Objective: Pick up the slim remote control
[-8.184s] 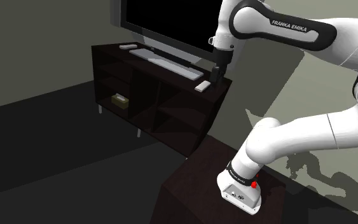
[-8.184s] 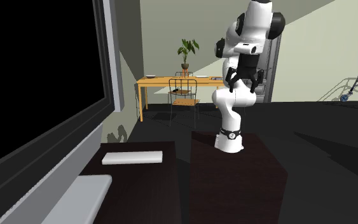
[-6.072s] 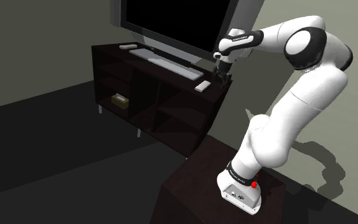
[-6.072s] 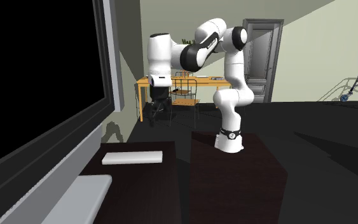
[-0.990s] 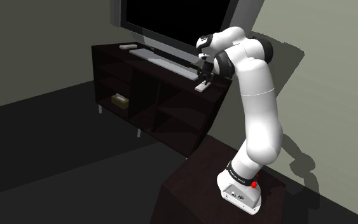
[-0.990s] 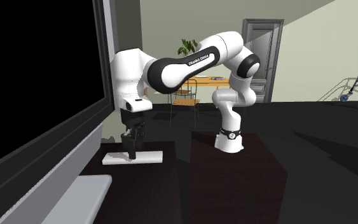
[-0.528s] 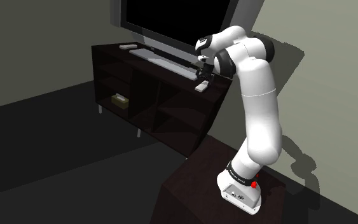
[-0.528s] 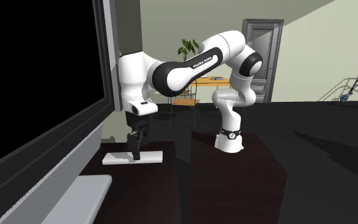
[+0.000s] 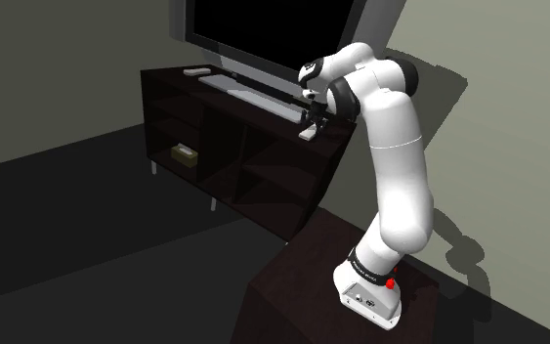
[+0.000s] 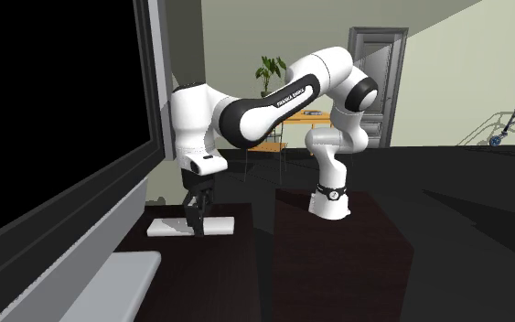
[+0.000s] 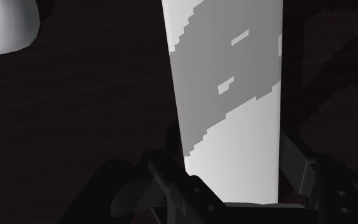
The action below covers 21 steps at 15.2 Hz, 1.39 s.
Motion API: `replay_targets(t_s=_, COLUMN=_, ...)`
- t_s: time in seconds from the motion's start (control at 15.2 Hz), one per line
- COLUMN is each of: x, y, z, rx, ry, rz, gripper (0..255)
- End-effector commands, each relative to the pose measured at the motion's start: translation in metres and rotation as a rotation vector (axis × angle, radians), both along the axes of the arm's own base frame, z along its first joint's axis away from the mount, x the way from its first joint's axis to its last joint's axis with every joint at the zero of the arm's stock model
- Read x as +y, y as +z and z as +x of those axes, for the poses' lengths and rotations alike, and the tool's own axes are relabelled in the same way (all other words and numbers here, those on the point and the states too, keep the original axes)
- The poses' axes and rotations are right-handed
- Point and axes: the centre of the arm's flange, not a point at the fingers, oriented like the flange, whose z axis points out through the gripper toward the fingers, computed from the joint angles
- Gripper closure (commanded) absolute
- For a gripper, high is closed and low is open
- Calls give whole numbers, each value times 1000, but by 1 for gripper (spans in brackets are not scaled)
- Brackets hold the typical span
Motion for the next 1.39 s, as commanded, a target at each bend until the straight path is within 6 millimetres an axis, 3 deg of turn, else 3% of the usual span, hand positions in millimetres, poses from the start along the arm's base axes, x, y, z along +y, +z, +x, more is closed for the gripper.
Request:
replay_targets(t_s=0.0, x=0, y=0, z=0, rx=0, ry=0, rz=0, gripper=255)
replay_targets(t_s=0.33, x=0, y=0, z=0, rx=0, ry=0, rz=0, gripper=255)
replay_targets(t_s=1.32, x=0, y=79, z=0, rx=0, ry=0, rz=0, gripper=255)
